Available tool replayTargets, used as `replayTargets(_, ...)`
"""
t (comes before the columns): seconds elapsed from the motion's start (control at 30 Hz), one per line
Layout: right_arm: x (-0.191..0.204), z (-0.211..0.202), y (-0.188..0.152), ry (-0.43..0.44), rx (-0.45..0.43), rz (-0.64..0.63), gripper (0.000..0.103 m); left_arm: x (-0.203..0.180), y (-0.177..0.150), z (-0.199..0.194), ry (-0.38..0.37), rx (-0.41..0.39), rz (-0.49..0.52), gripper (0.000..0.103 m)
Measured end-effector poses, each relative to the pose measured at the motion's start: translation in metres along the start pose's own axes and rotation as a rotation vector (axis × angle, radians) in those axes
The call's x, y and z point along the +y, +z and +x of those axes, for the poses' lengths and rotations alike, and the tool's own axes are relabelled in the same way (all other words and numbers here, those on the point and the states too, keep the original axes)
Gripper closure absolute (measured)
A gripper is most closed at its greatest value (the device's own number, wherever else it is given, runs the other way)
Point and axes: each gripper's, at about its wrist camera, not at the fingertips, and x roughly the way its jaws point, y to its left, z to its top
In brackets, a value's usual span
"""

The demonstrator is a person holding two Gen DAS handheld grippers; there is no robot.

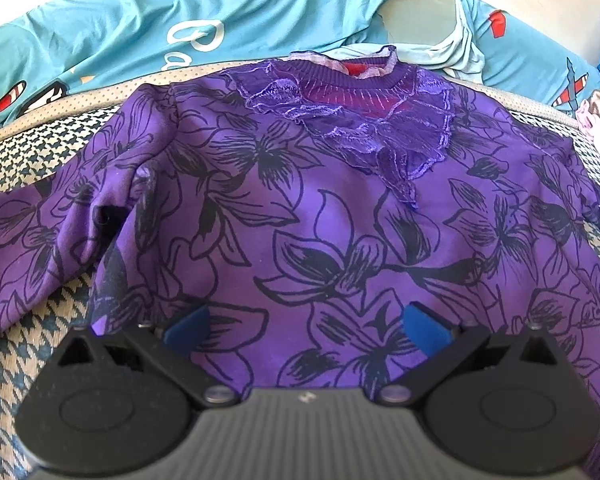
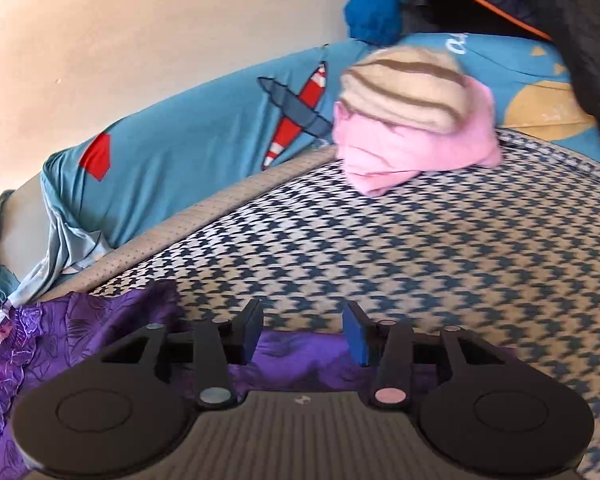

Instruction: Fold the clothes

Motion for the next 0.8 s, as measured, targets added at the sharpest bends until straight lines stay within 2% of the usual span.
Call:
replayTargets(0.3,-0.05,-0.034,0.003,-0.074,0.022,0.147,0.051,-0.005,-0.003,0.001,0.006,0.002,0.017,0.0)
replayTargets(0.43,-0.063,-0.038,-0.002,-0.099,0.077,0.245,0.051,-0.006,-0.005,0.001,0.009,0.0,0.023,0.0)
replayTargets(0.53,-0.068,-0.039,-0.008,-0.086,0.127,0.31,0.051,-0.006,-0.005,0.001,0.013,0.0,0.026,0.0)
replayTargets(0.73,-0.068,-0.04,-0.018,-0.007,0.157,0.438,0.047,-0.006,-0.006,0.002,0.013,0.001,0.023,0.0)
replayTargets(0.8,-0.068,-0.034,-0.021,-0.006,0.177,0.482,0.047,-0.007,-0.006,0.002,0.014,0.001,0.023,0.0)
